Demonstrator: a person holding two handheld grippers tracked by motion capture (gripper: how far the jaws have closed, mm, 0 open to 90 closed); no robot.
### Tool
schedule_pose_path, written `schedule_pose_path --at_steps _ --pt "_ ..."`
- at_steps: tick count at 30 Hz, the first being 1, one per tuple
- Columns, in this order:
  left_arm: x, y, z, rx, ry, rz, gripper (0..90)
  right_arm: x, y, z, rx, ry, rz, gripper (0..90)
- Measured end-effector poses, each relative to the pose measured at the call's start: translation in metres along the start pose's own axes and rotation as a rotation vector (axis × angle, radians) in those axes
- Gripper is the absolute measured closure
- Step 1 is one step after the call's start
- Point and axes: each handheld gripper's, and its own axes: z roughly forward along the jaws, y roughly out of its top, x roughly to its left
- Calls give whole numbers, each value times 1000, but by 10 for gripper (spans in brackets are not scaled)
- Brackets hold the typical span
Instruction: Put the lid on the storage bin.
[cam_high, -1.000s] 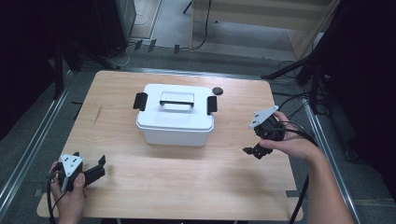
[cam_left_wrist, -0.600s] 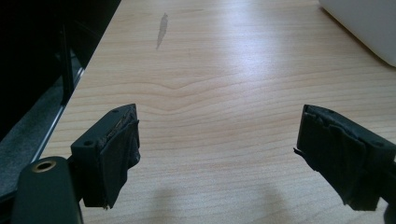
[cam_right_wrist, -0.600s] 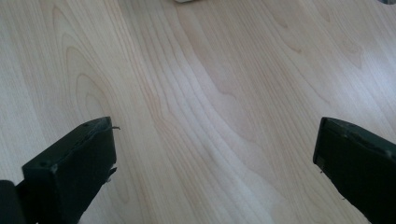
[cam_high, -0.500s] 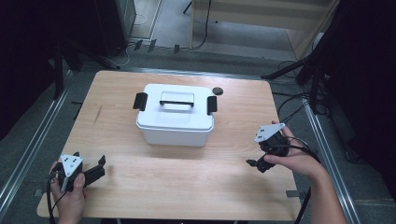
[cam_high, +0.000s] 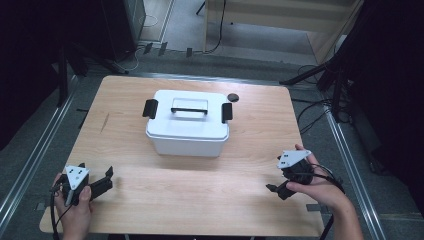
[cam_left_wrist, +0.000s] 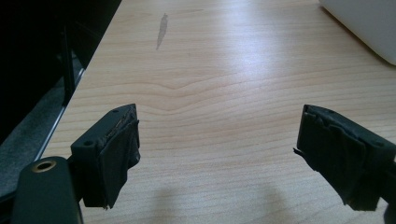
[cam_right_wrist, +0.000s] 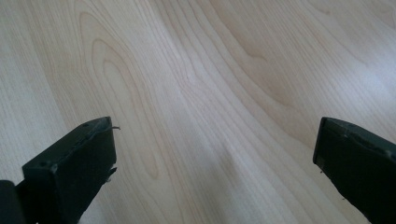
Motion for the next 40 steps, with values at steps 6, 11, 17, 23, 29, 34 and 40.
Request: schedule_pose_path --at_steps 6,11,17,23,29,34,40 --pt "0 0 0 2 1 1 135 4 -17 3 -16 -8 30 0" --pt "0 0 0 0 1 -1 135 7 -29 5 -41 -19 61 0" --pt "0 0 0 2 4 4 135 10 -42 5 -82 -17 100 0" --pt "-1 0 0 1 5 5 135 15 -60 7 -128 -28 149 0" --pt "0 0 0 3 4 1 135 16 -71 3 -216 -60 206 0" --pt "-1 0 0 4 6 4 135 17 -78 -1 -299 -77 255 0" --pt "0 1 1 20 -5 -4 136 22 -83 4 -292 -91 269 0"
